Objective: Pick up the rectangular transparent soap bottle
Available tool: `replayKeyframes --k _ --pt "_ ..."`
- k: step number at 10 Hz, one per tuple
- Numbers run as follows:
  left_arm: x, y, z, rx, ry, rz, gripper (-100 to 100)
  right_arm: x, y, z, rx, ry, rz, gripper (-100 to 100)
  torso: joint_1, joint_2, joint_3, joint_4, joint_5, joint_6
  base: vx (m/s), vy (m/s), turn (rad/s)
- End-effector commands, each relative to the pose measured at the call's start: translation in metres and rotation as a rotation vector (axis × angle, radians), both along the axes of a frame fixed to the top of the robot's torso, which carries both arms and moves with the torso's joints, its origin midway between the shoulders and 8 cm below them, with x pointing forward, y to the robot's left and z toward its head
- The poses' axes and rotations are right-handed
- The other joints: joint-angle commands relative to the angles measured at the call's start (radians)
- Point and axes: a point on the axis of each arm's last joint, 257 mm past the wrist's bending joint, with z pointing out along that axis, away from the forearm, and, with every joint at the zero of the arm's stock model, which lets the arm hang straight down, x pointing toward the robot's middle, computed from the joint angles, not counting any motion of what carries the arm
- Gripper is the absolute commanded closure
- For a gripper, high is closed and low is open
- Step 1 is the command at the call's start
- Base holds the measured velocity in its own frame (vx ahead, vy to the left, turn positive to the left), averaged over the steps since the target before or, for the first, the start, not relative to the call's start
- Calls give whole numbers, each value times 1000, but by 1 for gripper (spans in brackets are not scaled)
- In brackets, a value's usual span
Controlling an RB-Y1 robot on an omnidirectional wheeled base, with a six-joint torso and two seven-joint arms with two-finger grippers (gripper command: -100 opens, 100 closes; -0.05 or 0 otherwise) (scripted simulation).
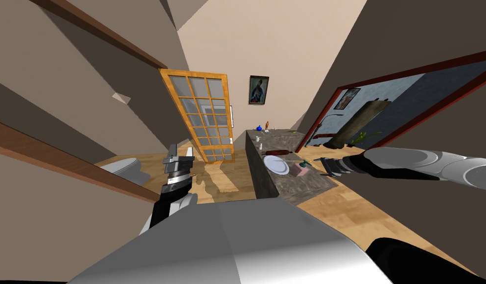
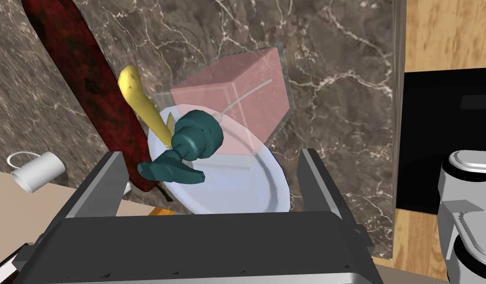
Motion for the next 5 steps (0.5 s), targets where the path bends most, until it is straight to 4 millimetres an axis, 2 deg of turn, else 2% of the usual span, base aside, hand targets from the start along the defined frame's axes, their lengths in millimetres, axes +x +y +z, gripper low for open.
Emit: replayKeyframes --k 1,4,5 --pt "0 0 0 0 0 0 0 12 10 3 29 2 -9 -100 0 0 0 0 0 0 107 25 -25" --pt "0 0 0 0 0 0 0 14 12 4 35 1 -10 -100 -1 2 1 0 0 0 55 11 1" --pt "0 0 0 0 0 0 0 14 12 4 35 1 -10 0 -2 5 3 1 -1 0 6 1 1"
